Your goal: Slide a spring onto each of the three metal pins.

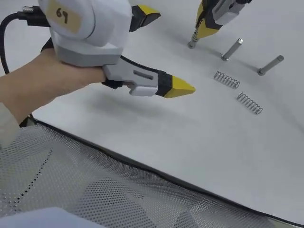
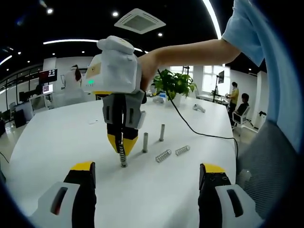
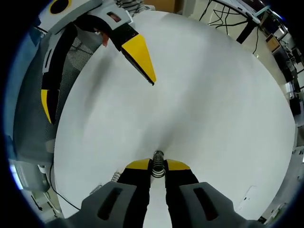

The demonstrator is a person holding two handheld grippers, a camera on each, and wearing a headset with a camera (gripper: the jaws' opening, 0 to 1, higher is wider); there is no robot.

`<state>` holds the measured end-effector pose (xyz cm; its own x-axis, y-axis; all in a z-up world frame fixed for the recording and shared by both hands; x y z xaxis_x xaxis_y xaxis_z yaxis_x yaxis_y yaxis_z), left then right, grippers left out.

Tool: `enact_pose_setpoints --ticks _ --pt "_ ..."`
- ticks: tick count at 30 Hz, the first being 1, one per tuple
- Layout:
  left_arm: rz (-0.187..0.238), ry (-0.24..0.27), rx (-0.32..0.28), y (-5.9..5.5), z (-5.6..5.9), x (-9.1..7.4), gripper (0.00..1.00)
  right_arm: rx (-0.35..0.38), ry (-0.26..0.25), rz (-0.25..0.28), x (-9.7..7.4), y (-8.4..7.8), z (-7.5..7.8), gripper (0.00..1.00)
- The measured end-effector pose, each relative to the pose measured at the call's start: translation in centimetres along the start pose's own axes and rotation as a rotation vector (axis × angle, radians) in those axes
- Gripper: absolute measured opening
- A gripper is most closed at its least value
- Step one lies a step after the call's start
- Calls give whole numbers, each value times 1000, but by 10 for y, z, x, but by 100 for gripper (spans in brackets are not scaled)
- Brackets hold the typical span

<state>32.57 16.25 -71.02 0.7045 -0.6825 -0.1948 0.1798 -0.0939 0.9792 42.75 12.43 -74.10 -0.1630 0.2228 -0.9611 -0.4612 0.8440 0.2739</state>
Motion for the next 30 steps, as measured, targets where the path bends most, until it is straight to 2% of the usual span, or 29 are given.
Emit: enact_pose_setpoints --ticks 17,30 --pt "5 -2 4 2 1 0 86 -1 7 -28 11 -5 2 8" --pt "4 -4 2 0 0 -2 86 9 9 -12 13 -2 2 9"
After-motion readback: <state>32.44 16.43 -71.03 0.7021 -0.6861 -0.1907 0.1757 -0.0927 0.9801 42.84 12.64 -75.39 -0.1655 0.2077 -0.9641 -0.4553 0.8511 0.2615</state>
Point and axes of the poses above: the centre of the closed fingertips' face, and the gripper's own axes: x roughly forward along the fingers, z roughly to its right, y roughly out of its top, the point moved 4 cm from there along -x, roughly backward along the fingers, and after that the axes turned 7 degrees about z, right-handed, at the moved point
